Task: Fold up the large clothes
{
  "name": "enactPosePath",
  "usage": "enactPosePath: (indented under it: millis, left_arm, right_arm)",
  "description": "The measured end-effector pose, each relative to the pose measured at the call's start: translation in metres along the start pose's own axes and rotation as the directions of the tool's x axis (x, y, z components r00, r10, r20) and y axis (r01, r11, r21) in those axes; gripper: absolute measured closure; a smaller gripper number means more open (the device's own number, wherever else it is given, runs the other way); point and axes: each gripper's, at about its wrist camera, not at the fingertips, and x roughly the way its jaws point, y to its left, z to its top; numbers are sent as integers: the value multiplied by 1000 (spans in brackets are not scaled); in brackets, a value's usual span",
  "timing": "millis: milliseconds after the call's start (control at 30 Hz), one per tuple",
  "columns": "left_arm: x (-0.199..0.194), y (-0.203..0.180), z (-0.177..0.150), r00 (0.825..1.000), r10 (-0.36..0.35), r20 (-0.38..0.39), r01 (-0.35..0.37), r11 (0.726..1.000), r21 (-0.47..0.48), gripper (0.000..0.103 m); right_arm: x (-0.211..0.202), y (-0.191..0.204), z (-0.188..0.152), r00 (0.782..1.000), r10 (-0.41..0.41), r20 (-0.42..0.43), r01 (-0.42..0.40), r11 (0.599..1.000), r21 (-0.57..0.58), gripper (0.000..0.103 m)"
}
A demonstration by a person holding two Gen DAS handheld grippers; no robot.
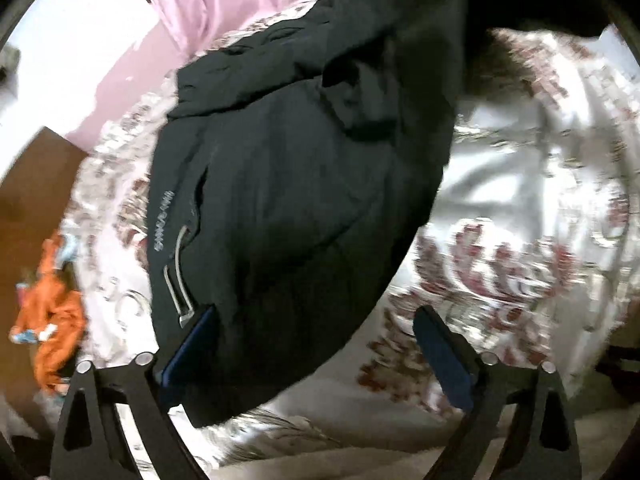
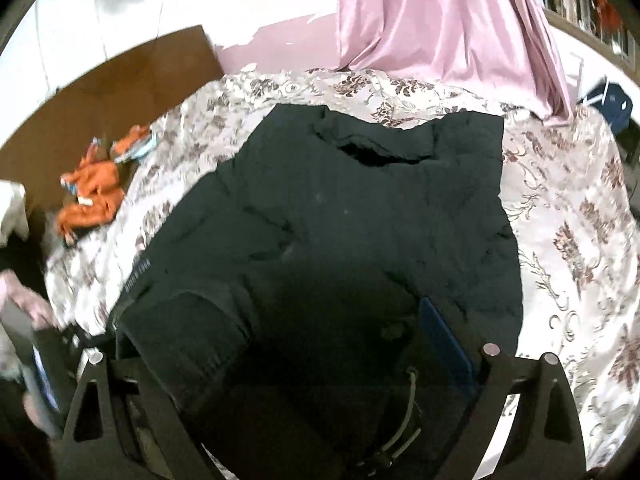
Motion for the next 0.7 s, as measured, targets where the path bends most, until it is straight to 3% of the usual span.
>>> enactPosePath:
  millis: [133, 267, 400, 500, 700]
  left_arm:
    - [6, -7, 6, 987, 160, 13, -161, 986, 48, 32]
    - [2, 11, 6, 982, 186, 24, -185, 982, -32, 61]
    - [-8, 36, 9, 985, 152, 76, -143, 983, -114, 65]
    - [-9, 58, 22, 974, 186, 127, -167, 975, -145, 66]
    - [-28, 104, 61, 961, 178, 211, -120, 958, -260, 73]
  right_arm:
    - [8, -3, 1, 1000, 26, -2, -26, 998, 49, 11]
    - [10, -4, -7, 1000, 27, 6, -27, 999, 46, 11]
    - [4, -3, -13, 1000, -2, 11, 2, 999, 37, 11]
    - [-4, 0, -22, 995, -87, 43, 87, 996, -14, 11]
    - [-24, 5, -15, 968, -213, 132, 227, 969, -94, 16]
